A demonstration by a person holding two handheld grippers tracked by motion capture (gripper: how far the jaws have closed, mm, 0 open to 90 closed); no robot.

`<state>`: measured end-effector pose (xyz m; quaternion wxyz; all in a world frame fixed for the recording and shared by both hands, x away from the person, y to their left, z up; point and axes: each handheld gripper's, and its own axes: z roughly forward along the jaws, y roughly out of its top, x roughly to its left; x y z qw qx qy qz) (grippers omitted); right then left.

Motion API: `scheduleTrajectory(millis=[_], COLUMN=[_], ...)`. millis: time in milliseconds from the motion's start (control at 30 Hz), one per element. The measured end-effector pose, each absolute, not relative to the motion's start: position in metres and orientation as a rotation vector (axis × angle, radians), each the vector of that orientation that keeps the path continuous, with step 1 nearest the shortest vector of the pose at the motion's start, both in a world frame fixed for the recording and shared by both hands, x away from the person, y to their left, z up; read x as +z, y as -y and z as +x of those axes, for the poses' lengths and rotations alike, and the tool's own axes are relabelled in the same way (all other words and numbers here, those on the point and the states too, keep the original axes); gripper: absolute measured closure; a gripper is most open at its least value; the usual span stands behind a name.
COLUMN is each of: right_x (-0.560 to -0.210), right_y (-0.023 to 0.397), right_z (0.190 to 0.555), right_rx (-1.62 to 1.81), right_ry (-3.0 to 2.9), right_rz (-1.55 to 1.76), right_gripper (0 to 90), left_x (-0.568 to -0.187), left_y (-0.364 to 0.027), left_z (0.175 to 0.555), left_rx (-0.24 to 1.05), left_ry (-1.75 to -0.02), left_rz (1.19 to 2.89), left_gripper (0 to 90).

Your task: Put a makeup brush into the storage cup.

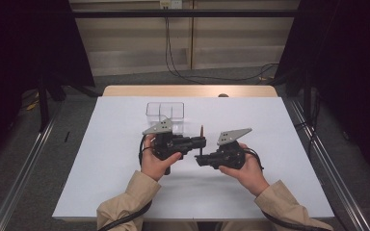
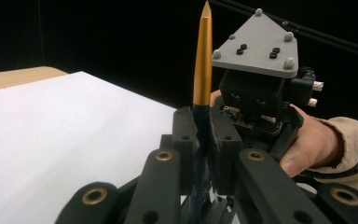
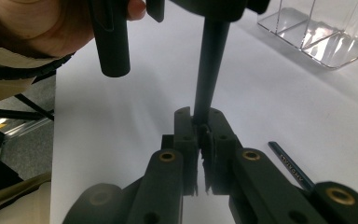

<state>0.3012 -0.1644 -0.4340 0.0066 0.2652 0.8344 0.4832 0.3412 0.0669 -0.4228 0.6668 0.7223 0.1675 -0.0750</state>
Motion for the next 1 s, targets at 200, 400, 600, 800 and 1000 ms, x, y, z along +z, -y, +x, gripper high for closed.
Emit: scheduleTrajectory(millis=[200,400,600,800,1000], right_x=[-0.432,-0.427,-0.424,-0.423,-0.423], right_y=[0.165,0.175,0.188,0.202,0.214], right_z=[0.300,0.299,0.296,0.292,0.289], right_rx=[1.523,1.575,1.635,1.700,1.716], right_ry=[-2.576,-2.495,-2.419,-2.359,-2.314], right_rz=[0.829,0.837,0.834,0.839,0.848], right_gripper=[79.7,66.3,48.0,34.9,26.9], left_x=[-0.421,-0.421,-0.420,-0.418,-0.418], left_y=[-0.068,-0.070,-0.072,-0.076,-0.079], left_z=[0.341,0.341,0.341,0.342,0.343], left_rx=[-0.157,-0.155,-0.148,-0.139,-0.134], left_ry=[-0.372,-0.376,-0.376,-0.386,-0.393], left_rz=[1.639,1.634,1.636,1.628,1.621], left_gripper=[83.0,83.1,83.1,83.1,83.1])
